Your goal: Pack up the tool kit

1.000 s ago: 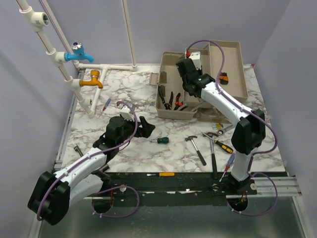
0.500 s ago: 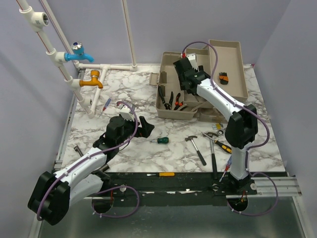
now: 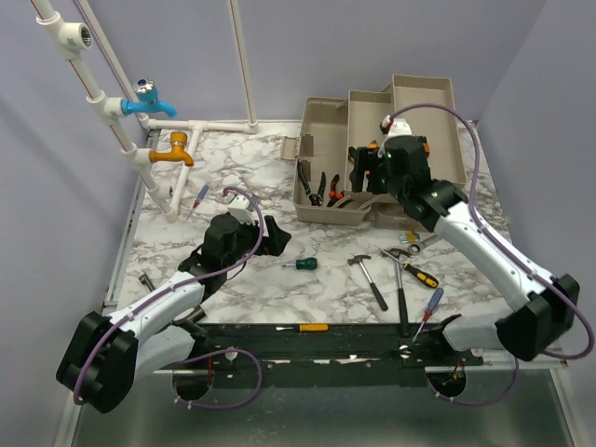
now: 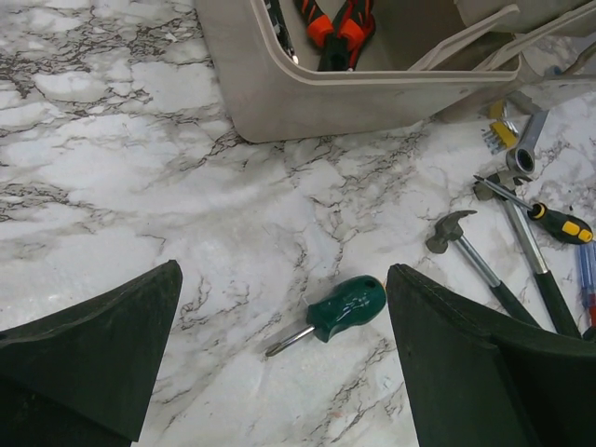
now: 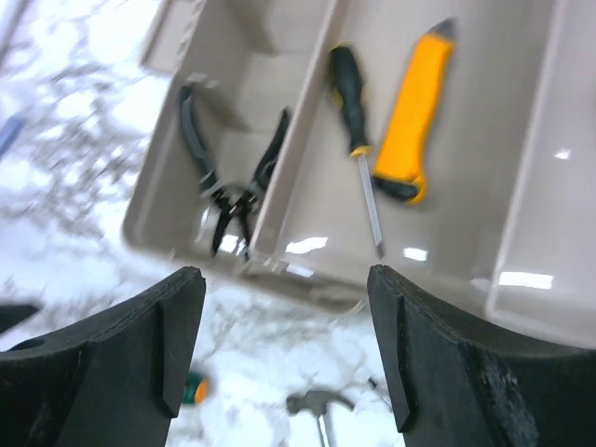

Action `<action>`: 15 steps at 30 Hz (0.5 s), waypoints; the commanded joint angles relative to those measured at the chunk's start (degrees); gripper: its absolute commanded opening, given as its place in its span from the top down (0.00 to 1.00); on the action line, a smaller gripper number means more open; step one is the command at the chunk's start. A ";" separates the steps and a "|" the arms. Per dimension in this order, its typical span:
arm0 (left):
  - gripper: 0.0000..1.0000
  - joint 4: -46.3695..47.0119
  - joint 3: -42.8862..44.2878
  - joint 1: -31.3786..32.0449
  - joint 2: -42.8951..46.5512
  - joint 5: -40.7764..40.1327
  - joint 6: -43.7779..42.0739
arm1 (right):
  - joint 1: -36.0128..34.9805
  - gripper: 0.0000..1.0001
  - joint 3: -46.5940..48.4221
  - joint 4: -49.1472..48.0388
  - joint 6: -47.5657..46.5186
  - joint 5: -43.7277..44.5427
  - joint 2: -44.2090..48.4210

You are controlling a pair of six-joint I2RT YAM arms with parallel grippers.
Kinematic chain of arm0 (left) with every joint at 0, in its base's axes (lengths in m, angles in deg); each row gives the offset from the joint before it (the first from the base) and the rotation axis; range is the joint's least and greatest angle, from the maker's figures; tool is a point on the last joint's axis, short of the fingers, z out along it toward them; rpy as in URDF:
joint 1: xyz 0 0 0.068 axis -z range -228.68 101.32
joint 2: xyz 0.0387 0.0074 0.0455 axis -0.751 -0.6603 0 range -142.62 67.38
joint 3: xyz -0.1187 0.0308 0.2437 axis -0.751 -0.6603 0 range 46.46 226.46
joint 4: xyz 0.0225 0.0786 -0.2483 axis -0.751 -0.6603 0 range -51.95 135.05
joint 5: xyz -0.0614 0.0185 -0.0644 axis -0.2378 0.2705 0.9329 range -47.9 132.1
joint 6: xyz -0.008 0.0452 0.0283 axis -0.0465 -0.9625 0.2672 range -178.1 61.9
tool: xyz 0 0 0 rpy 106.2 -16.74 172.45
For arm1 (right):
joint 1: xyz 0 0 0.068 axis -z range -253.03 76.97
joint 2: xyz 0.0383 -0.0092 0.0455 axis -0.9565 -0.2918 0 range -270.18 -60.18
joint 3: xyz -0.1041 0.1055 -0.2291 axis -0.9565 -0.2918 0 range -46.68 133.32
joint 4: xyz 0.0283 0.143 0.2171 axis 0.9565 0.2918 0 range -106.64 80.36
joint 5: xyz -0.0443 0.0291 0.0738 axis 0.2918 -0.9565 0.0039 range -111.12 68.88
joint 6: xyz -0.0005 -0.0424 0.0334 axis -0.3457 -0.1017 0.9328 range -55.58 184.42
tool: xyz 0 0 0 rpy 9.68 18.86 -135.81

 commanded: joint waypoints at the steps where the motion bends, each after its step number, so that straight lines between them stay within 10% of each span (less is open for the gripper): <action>1: 0.07 0.89 1.68 0.10 0.41 -1.34 -1.00 | -0.22 0.21 -11.32 -6.03 4.03 -15.93 7.91; 15: 0.07 0.97 1.33 0.10 1.73 -0.05 -0.44 | -0.22 0.16 -30.85 5.60 11.70 -21.31 15.39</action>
